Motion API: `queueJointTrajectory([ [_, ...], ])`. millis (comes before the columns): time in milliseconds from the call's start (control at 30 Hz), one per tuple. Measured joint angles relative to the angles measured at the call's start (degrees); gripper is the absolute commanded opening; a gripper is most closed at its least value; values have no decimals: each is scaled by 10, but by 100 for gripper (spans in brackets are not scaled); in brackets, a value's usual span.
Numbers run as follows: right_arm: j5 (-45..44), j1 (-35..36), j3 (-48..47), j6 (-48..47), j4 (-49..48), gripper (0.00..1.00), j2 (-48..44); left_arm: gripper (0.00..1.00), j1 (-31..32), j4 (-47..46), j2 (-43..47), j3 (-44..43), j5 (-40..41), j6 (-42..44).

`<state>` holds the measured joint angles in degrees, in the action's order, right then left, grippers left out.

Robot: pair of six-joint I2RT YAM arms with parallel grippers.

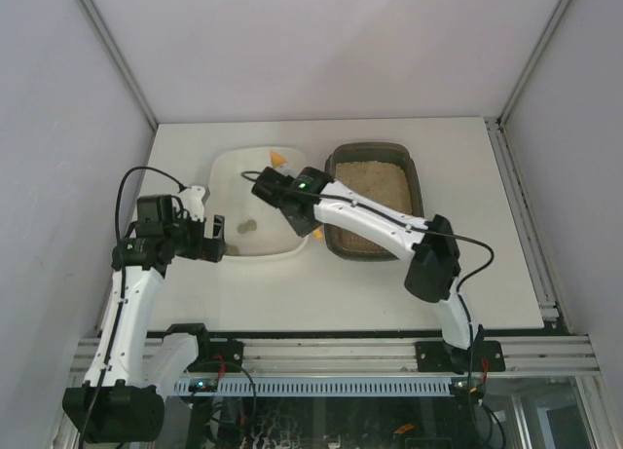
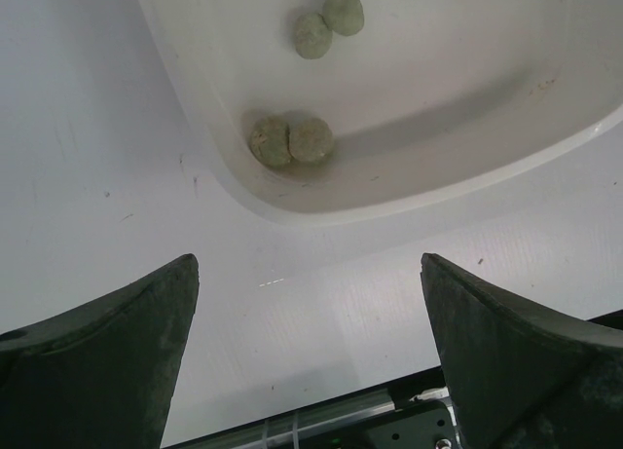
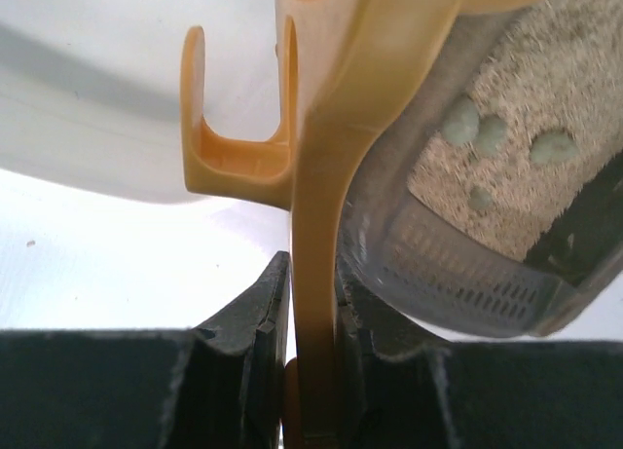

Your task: Clean the litter box

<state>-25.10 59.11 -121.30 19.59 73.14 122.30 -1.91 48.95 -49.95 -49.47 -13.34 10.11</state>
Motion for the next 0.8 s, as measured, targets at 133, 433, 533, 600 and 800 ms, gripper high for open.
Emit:
queueJointTrajectory([
  [133, 38, -40, 65, 26, 1, 0, -99, 100, 17, 3, -32, -13, -3, -14],
  [433, 149, -208, 178, 150, 118, 0, -280, 100, 138, -27, -244, -208, -54, -122],
  [533, 194, -243, 251, 179, 154, 0, -277, 100, 161, -48, -303, -287, -73, -178],
  [600, 224, -261, 276, 188, 168, 0, -267, 100, 178, -68, -332, -327, -74, -221],
  [800, 289, -304, 282, 191, 180, 0, -236, 100, 219, -83, -368, -375, -36, -322],
])
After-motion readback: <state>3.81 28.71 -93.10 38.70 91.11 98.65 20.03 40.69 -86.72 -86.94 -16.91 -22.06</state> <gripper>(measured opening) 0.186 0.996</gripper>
